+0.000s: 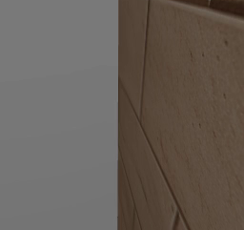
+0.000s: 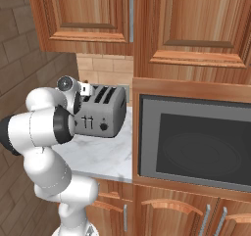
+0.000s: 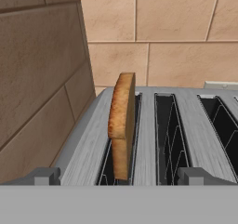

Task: Start the toaster. Once the lever pops up, take the bread to the plate on the dining counter.

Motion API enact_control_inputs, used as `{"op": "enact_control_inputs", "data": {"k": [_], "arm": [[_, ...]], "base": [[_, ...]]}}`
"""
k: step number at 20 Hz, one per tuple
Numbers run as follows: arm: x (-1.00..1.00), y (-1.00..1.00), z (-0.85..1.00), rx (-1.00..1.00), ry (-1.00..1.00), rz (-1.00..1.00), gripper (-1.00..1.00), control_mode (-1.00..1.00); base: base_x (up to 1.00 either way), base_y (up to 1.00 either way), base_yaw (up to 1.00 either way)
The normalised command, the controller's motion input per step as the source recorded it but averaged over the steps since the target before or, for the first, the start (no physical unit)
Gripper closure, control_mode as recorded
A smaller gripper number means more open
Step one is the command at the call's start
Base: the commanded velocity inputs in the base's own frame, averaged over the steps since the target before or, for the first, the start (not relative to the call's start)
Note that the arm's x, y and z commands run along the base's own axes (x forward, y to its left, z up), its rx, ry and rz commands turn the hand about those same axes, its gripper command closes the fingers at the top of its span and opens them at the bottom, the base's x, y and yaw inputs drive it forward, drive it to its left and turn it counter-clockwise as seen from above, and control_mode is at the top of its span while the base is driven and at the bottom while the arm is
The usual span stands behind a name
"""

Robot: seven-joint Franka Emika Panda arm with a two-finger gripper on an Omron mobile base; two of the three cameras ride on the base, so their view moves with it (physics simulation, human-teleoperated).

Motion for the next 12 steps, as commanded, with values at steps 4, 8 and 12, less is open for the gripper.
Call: {"op": "enact_control_inputs", "data": {"k": [4, 8, 12], "arm": [[0.00, 0.00, 0.00, 0.00, 0.00, 0.00, -1.00, -1.00], [0.00, 0.00, 0.00, 0.00, 0.00, 0.00, -1.00, -1.00], [0.00, 0.00, 0.00, 0.00, 0.00, 0.00, -1.00, -1.00]], "base": [[0.00, 0.00, 0.00], [0.00, 0.00, 0.00], [0.00, 0.00, 0.00]]}}
